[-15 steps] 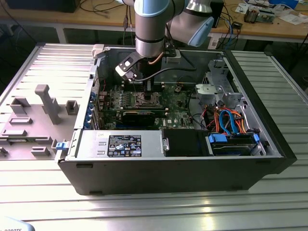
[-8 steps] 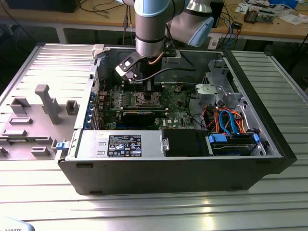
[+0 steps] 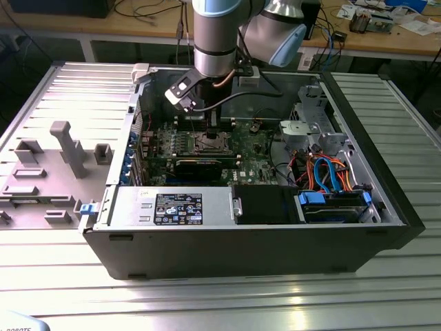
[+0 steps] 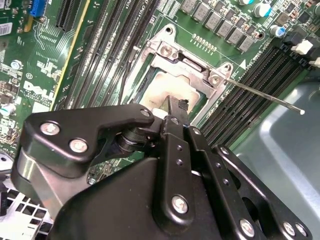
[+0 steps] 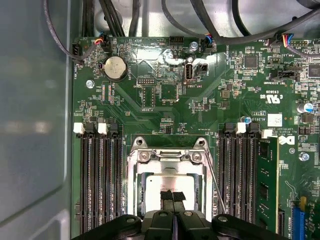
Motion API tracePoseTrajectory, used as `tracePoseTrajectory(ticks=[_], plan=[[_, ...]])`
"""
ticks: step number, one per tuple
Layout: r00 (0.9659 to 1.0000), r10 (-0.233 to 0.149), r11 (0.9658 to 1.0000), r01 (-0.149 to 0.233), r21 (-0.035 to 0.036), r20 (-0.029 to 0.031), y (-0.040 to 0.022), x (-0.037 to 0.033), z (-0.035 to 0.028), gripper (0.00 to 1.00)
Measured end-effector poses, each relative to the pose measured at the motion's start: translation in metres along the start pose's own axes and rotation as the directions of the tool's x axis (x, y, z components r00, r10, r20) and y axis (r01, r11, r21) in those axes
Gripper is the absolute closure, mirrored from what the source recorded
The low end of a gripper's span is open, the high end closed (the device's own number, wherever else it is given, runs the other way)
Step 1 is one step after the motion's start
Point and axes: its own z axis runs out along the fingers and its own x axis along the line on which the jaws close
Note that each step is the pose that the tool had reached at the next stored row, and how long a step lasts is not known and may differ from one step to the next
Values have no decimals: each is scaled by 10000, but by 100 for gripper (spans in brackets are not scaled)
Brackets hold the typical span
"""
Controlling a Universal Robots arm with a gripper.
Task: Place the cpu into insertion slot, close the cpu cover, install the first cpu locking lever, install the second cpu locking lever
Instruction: 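Install the first cpu locking lever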
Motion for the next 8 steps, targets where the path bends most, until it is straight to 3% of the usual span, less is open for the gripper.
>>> tracePoseTrajectory(ticks=[8], plan=[[10000,0,10000,0,-1,-1,1,0,-42,89]])
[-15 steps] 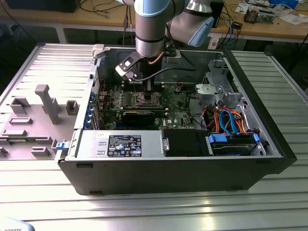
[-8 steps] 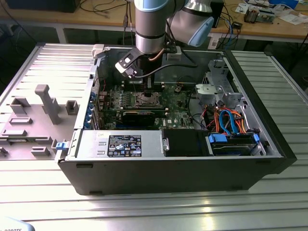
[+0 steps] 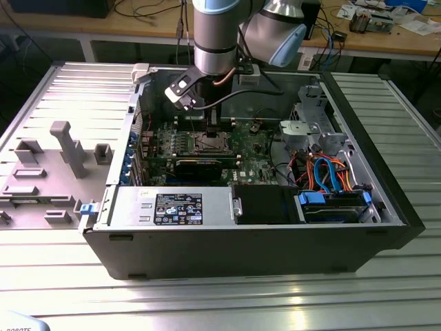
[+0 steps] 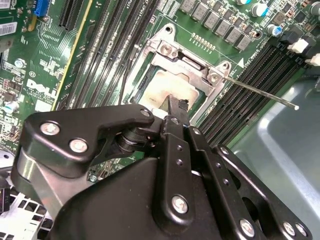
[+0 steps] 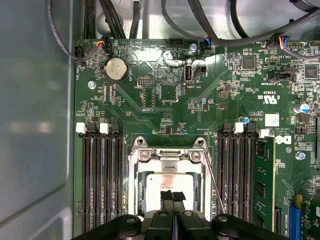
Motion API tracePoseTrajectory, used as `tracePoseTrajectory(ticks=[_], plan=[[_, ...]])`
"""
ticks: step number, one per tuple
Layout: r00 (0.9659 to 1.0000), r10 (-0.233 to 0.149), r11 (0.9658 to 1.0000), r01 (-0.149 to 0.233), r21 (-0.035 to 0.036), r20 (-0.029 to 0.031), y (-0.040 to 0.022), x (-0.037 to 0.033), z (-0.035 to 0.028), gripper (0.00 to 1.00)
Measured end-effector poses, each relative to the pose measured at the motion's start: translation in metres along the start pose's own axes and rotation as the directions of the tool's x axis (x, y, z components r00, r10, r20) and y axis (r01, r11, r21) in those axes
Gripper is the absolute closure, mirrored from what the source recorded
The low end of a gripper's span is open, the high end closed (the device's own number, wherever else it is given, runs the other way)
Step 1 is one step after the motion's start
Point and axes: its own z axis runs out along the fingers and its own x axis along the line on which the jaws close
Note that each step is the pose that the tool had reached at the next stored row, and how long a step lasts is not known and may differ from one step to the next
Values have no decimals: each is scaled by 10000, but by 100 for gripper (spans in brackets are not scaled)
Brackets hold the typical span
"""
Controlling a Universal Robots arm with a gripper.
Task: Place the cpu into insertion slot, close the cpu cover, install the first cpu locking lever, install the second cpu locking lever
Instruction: 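Install the first cpu locking lever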
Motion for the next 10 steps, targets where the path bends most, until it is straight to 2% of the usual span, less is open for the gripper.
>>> tracePoseTrajectory(ticks=[10], plan=[[10000,-1,10000,1,0,0,0,0,-8,89]])
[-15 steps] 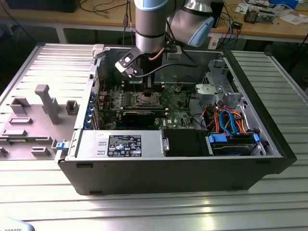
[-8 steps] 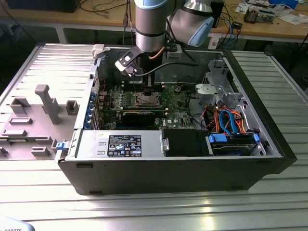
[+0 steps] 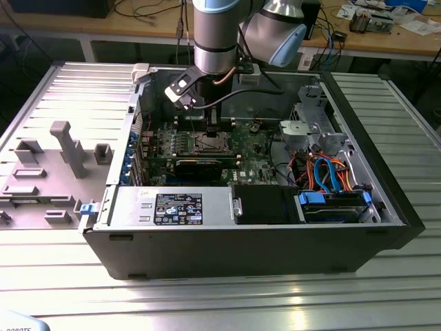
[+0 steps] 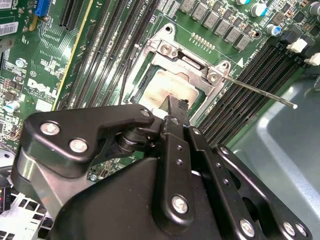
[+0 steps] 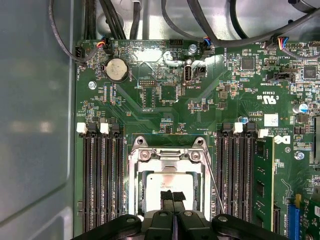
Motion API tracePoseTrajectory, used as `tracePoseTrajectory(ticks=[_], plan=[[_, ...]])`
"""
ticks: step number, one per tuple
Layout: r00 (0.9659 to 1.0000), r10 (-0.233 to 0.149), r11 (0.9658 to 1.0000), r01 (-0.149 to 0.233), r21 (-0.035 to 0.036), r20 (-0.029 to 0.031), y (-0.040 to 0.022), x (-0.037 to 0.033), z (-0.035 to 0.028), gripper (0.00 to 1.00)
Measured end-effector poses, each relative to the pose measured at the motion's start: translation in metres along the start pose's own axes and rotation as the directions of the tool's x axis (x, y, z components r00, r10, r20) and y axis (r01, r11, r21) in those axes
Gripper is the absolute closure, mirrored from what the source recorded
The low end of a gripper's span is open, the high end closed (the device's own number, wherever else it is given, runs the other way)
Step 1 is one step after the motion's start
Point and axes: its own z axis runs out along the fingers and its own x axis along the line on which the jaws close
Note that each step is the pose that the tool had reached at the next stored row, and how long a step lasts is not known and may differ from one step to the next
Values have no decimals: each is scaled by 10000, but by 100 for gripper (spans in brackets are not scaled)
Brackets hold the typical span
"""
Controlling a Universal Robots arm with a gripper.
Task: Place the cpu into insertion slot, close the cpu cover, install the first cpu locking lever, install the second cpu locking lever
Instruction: 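Install the first cpu locking lever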
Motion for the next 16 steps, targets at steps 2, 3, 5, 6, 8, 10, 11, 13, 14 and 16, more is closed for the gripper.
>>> tracePoseTrajectory(ticks=[2,3,5,6,8,10,11,13,14,16], plan=[[10000,-15,10000,15,0,0,0,0,0,89],[10000,-42,10000,42,1,-1,0,0,0,89],[9999,-151,9999,151,1,-2,0,0,0,89],[9995,-331,9995,331,3,-4,0,0,0,89],[9977,-681,9977,681,4,-10,0,0,0,89],[9926,-1215,9926,1215,7,-19,0,0,0,89],[9882,-1533,9882,1533,9,-24,0,0,0,89],[9817,-1902,9817,1902,10,-30,0,0,0,89],[9792,-2027,9792,2027,10,-33,0,0,0,89],[9776,-2105,9776,2105,11,-34,0,0,0,89]])
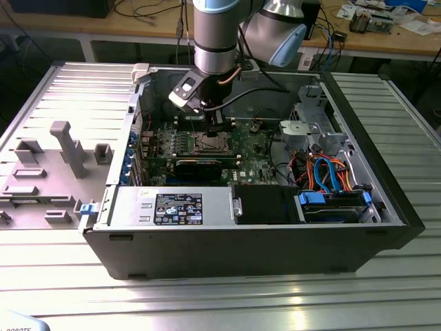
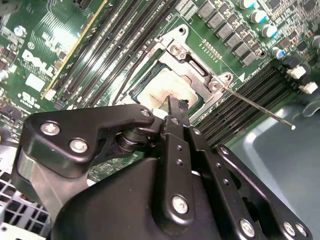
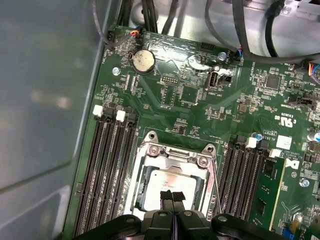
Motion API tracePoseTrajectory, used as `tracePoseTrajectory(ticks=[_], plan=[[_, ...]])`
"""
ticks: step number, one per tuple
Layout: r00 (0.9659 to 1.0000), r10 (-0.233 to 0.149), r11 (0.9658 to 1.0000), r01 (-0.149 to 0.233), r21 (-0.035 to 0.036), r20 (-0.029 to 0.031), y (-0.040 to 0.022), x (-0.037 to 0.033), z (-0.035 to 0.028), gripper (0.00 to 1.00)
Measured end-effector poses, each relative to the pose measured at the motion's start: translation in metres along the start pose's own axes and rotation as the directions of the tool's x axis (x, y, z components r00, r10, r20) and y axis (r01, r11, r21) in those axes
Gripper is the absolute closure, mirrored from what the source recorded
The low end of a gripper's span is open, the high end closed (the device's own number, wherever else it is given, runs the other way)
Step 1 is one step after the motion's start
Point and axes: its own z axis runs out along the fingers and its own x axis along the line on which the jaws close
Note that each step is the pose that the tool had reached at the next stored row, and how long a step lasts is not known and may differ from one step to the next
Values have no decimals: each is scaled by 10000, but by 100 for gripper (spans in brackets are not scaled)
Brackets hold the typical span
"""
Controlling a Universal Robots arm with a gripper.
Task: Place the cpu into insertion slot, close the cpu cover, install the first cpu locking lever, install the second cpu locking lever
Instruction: 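Install the first cpu locking lever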
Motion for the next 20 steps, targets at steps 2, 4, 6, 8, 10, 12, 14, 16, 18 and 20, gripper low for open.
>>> tracePoseTrajectory(ticks=[2,4,6,8,10,12,14,16,18,20], plan=[[10000,-10,10000,10,0,0,0,0,0,89],[10000,-10,10000,10,0,0,0,0,0,89],[10000,-11,10000,11,0,-1,0,0,0,89],[10000,-55,10000,55,0,-1,0,0,0,89],[9999,-151,9999,151,1,-3,0,0,0,89],[9993,-381,9993,381,2,-6,0,0,0,89],[9965,-837,9965,837,5,-13,-1,0,0,89],[9938,-1107,9938,1107,6,-18,-1,0,0,89],[9938,-1116,9938,1116,8,-17,-1,-1,-11,89],[9937,-1119,9937,1119,6,-18,0,0,-52,89]])
